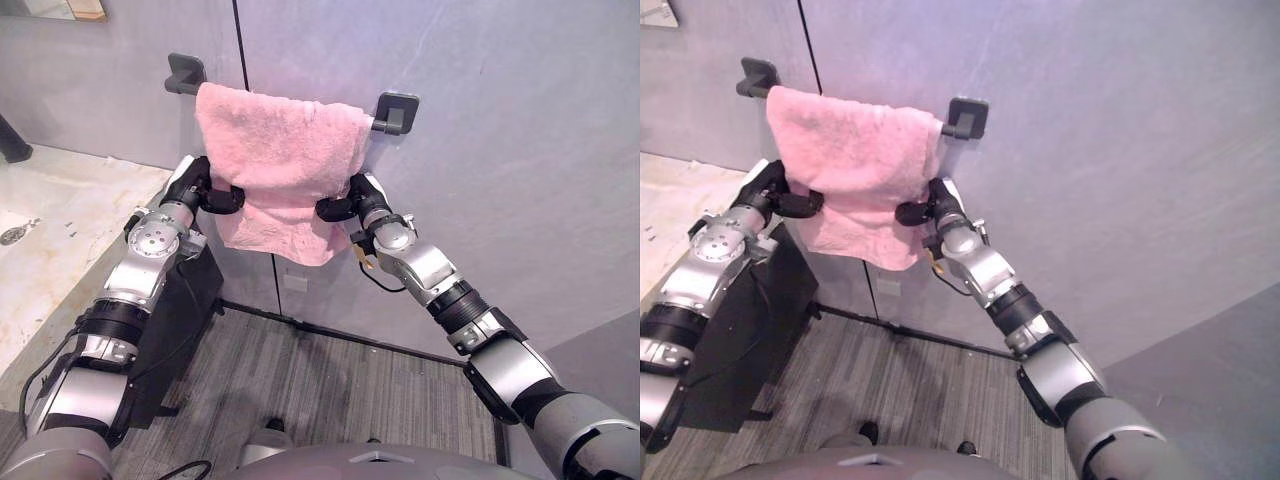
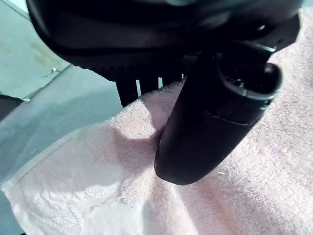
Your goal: Organize the bathroom.
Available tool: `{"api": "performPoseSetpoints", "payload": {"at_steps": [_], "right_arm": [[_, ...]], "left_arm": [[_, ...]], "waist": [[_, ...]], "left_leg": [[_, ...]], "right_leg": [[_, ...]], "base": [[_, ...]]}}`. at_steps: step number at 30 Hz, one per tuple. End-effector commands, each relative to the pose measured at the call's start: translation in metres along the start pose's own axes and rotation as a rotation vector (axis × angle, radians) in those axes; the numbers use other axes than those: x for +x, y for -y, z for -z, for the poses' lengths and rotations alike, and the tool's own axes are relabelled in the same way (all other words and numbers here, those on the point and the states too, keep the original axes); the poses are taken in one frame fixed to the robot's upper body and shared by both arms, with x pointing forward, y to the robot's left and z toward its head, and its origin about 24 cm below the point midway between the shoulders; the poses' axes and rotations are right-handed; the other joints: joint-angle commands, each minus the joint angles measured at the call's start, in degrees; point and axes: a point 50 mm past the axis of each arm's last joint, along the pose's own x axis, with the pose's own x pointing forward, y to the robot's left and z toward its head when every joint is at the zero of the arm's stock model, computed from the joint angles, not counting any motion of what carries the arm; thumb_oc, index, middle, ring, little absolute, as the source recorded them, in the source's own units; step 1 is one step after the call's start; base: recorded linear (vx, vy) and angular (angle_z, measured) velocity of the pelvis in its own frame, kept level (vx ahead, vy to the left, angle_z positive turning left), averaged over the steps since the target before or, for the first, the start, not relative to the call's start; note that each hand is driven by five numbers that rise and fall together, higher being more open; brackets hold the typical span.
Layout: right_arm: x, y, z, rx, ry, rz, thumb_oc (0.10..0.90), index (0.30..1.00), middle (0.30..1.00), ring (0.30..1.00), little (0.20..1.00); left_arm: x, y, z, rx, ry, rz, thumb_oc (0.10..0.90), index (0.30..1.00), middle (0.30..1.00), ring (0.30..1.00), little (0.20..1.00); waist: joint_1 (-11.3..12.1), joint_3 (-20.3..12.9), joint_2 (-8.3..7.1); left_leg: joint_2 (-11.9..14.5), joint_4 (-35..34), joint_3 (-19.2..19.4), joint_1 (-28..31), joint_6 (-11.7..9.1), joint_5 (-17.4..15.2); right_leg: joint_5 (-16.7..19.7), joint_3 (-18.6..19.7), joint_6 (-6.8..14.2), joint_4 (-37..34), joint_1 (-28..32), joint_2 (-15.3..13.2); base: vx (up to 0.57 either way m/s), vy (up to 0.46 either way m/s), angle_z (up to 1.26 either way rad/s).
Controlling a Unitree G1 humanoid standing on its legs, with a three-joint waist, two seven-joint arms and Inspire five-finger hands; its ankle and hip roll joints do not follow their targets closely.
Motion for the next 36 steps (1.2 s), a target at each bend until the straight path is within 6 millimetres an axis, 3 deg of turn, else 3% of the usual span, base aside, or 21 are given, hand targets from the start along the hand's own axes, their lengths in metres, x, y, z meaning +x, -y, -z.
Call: {"api": "performPoseSetpoints", "payload": {"at_steps": [1,11,12,13,14,21,30,33,36], "right_arm": [[0.003,0.025,-0.071,-0.061,0.253,0.134,0.4,0.3,0.3,0.3,0.3],[0.0,0.037,-0.062,-0.113,0.227,0.181,0.402,0.302,0.302,0.302,0.302],[0.0,0.037,-0.061,-0.113,0.224,0.182,0.452,0.378,0.378,0.378,0.378],[-0.001,0.036,-0.058,-0.124,0.222,0.174,0.8,0.9,0.9,0.9,0.9],[-0.002,0.036,-0.056,-0.131,0.221,0.168,0.8,0.9,0.9,0.9,0.9],[-0.009,0.024,-0.061,-0.124,0.296,0.095,0.8,0.9,0.9,0.9,0.9],[-0.012,0.028,-0.069,-0.104,0.307,0.103,0.8,0.9,0.9,0.9,0.9],[-0.011,0.031,-0.06,-0.127,0.257,0.111,0.8,0.9,0.9,0.9,0.9],[-0.011,0.037,-0.027,-0.192,0.147,0.103,0.8,0.9,0.9,0.9,0.9]], "left_arm": [[0.0,-0.035,-0.028,-0.02,0.123,-0.165,0.4,0.3,0.3,0.3,0.3],[-0.009,-0.038,-0.013,-0.049,0.084,-0.176,0.4,0.3,0.3,0.3,0.3],[-0.01,-0.037,-0.012,-0.051,0.08,-0.175,0.4,0.3,0.3,0.3,0.3],[-0.011,-0.036,-0.009,-0.057,0.072,-0.167,0.516,0.474,0.474,0.474,0.474],[-0.012,-0.036,-0.007,-0.063,0.069,-0.165,0.8,0.9,0.9,0.9,0.9],[-0.015,-0.03,0.004,-0.104,0.051,-0.165,0.8,0.9,0.9,0.9,0.9],[-0.015,-0.028,0.009,-0.116,0.039,-0.158,0.8,0.9,0.9,0.9,0.9],[-0.017,-0.027,0.013,-0.13,0.025,-0.16,0.8,0.9,0.9,0.9,0.9],[-0.026,-0.017,0.032,-0.176,-0.036,-0.159,0.8,0.9,0.9,0.9,0.9]], "waist": [[0.4,-5.2,1.02],[0.2,-5.0,1.07],[0.2,-5.0,1.06],[0.1,-5.0,1.02],[0.0,-5.0,1.0],[-0.3,-5.1,1.11],[-0.5,-5.4,0.97],[-0.6,-5.5,0.93],[-0.7,-5.6,0.82]], "left_leg": [[3.5,0.5,4.3,0.9,-2.8,-2.7],[3.4,0.5,4.8,0.7,-2.7,-2.5],[3.4,0.5,4.9,0.7,-2.7,-2.5],[3.4,0.5,5.0,0.6,-2.6,-2.5],[3.4,0.5,5.0,0.6,-2.6,-2.5],[3.4,0.5,5.4,0.5,-2.5,-2.4],[3.3,0.5,5.6,0.3,-2.5,-2.4],[3.3,0.4,5.8,0.2,-2.5,-2.3],[3.3,0.5,5.9,0.0,-2.4,-2.4]], "right_leg": [[-6.9,3.1,2.9,0.7,2.5,-3.2],[-6.7,3.2,3.0,0.7,2.2,-3.3],[-6.7,3.2,3.0,0.7,2.2,-3.4],[-6.7,3.3,3.0,0.7,2.1,-3.4],[-6.7,3.3,3.0,0.6,2.1,-3.4],[-6.5,3.7,3.0,0.4,1.8,-3.2],[-6.3,3.6,3.0,0.3,1.5,-3.2],[-6.3,3.6,3.0,0.2,1.4,-3.3],[-6.1,3.3,3.2,0.2,1.2,-3.5]], "base": [[0.0,0.0,0.0],[-0.01,0.0,0.0],[-0.04,-0.009,0.0],[-0.03,-0.009,0.0],[-0.03,-0.01,0.0],[-0.02,-0.001,-0.01],[-0.02,0.0,0.0],[-0.04,0.001,-0.01],[-0.07,-0.008,-0.01]]}}
